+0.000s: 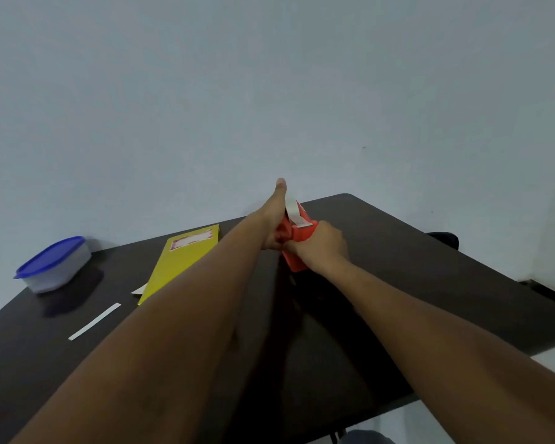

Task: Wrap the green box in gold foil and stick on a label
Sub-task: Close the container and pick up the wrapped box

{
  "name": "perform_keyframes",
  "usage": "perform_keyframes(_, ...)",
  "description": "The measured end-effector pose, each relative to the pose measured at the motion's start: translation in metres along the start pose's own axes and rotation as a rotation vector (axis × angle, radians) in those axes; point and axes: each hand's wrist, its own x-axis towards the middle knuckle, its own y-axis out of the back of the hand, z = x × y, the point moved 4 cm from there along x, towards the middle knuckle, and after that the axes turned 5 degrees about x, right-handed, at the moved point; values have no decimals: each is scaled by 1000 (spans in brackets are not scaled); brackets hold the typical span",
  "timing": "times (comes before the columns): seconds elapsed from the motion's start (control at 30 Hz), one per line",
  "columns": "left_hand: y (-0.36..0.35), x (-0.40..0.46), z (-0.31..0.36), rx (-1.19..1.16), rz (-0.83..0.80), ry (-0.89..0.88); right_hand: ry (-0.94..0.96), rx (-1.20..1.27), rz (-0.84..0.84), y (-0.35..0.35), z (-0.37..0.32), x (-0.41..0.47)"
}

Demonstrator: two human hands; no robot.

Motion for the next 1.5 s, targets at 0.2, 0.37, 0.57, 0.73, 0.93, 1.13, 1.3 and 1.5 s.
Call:
perform_keyframes(0.2, -47, -11, 17, -169, -130, 35, -2, 21, 109, 48, 28, 3)
perform_keyframes(0.37, -109, -37, 40, -178, -160, -32, 8, 13, 202, 106, 52, 3)
perform_keyframes(0.57, -171, -55, 54, -157, -289, -50, 0, 16, 277, 165, 80, -2)
perform_keyframes(0.73, -189, -44, 50, -163, -307, -51, -14, 1, 276, 177, 91, -6)
perform_keyframes(0.93, -185, -43, 39, -123, -253, -52, -27, 23, 232, 172, 98, -8)
perform_keyframes(1.13, -178, -44, 30, -59, -208, -91, -9, 17, 242, 178, 91, -18)
perform_keyframes(1.3, -137, -58, 34, -68, -119, -123, 99, -110, 373, 176, 46, -20)
perform_keyframes(1.5, -34, -67, 24, -99, 36, -144, 179, -156, 280, 115, -17, -17)
